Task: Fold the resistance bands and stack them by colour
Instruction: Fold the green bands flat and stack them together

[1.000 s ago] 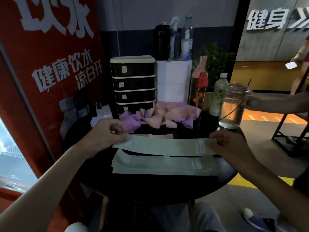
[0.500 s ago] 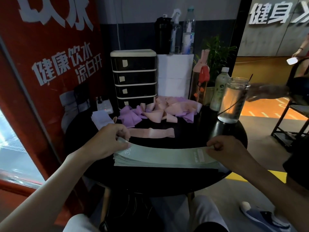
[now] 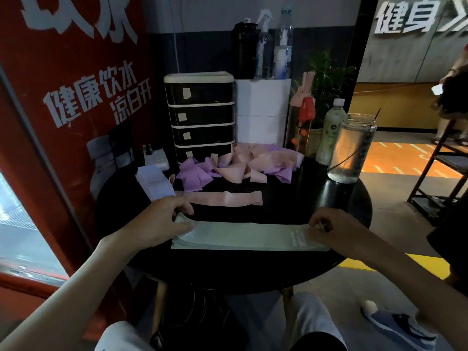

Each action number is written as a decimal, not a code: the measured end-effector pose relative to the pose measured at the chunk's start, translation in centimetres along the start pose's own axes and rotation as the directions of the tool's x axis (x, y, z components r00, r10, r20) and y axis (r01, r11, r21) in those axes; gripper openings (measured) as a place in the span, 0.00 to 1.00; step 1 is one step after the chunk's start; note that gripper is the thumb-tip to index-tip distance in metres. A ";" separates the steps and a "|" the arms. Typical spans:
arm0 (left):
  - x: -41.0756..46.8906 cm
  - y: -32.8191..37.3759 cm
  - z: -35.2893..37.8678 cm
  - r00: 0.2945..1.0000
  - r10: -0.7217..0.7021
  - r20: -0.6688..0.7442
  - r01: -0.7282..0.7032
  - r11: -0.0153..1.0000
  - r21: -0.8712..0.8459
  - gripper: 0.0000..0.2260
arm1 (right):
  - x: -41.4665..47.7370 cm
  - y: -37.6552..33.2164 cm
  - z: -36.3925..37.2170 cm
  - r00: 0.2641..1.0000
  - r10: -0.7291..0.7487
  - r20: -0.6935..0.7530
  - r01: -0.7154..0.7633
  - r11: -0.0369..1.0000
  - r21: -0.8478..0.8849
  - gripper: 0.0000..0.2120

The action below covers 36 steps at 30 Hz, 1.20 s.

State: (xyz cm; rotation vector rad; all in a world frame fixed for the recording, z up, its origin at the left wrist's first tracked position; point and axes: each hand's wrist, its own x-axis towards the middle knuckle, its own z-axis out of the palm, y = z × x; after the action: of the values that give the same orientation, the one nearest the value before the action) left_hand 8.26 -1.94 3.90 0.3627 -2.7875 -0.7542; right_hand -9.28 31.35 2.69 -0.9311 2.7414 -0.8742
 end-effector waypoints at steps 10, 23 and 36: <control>0.2 -1.3 0.0 0.989 -0.046 0.144 0.046 0.999 0.004 0.22 | 0.3 -1.2 -1.4 0.969 0.025 0.244 -0.021 1.000 -0.020 0.23; 0.7 -0.7 -0.7 0.959 -0.059 0.276 0.080 0.995 -0.064 0.12 | 1.1 -0.9 -1.9 0.934 0.023 0.355 -0.039 0.999 0.037 0.16; -1.3 -1.1 0.5 0.971 0.032 -0.239 -0.115 0.933 -0.341 0.13 | 2.4 -0.5 0.6 0.943 -0.308 -0.126 0.327 0.927 0.185 0.13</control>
State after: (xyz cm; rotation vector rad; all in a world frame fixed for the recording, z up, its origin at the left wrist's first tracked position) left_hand 9.55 -2.20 2.72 0.2554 -2.3745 -1.0957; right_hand -10.80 29.35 2.66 -1.3452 2.5476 -1.2555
